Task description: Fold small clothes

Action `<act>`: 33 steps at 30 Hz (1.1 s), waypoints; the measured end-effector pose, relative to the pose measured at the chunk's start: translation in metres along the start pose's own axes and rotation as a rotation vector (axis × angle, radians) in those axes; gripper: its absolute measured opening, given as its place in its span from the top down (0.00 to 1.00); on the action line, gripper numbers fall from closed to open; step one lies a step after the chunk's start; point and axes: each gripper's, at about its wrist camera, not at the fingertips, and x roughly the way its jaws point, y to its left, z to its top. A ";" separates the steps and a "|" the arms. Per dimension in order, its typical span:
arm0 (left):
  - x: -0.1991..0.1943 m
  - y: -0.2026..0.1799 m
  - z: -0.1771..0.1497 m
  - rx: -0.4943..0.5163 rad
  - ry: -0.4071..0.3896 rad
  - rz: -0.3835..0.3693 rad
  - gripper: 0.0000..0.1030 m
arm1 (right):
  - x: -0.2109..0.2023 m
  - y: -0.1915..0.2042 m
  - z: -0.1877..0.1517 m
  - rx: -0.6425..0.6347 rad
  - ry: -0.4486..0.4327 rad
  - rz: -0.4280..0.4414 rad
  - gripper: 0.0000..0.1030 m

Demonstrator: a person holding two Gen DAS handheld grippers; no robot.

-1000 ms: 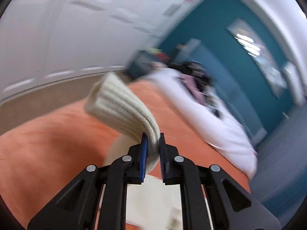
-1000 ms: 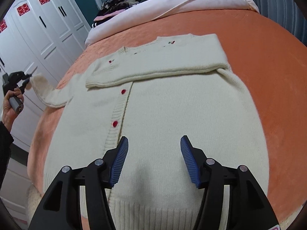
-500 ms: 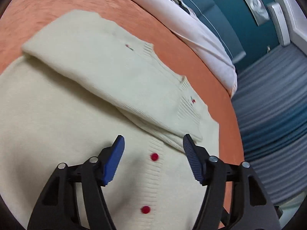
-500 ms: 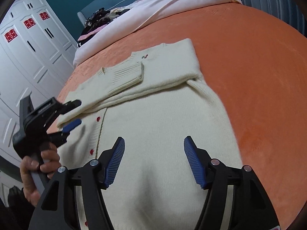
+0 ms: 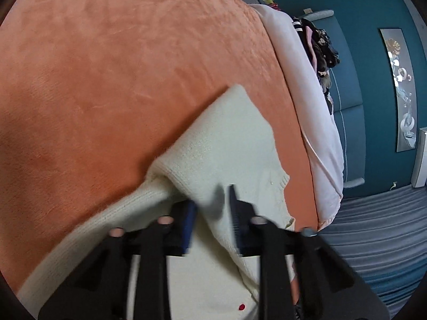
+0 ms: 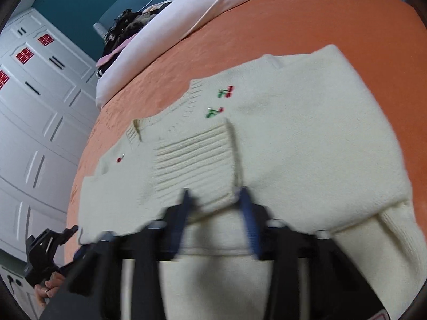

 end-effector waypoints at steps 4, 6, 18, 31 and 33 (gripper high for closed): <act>-0.023 -0.016 0.000 0.129 -0.112 -0.099 0.92 | -0.075 0.036 0.021 -0.090 -0.227 0.125 0.91; -0.014 -0.023 -0.001 0.187 -0.108 -0.113 0.91 | -0.091 0.028 0.023 -0.115 -0.281 0.098 0.92; 0.038 0.004 -0.035 0.351 -0.060 0.012 0.91 | -0.010 -0.051 -0.006 -0.018 -0.042 -0.091 0.92; 0.033 0.018 -0.040 0.360 -0.085 -0.052 0.90 | 0.096 0.182 -0.030 -0.432 0.142 0.078 0.84; 0.032 0.020 -0.041 0.365 -0.086 -0.047 0.90 | 0.121 0.179 -0.041 -0.447 0.194 0.024 0.88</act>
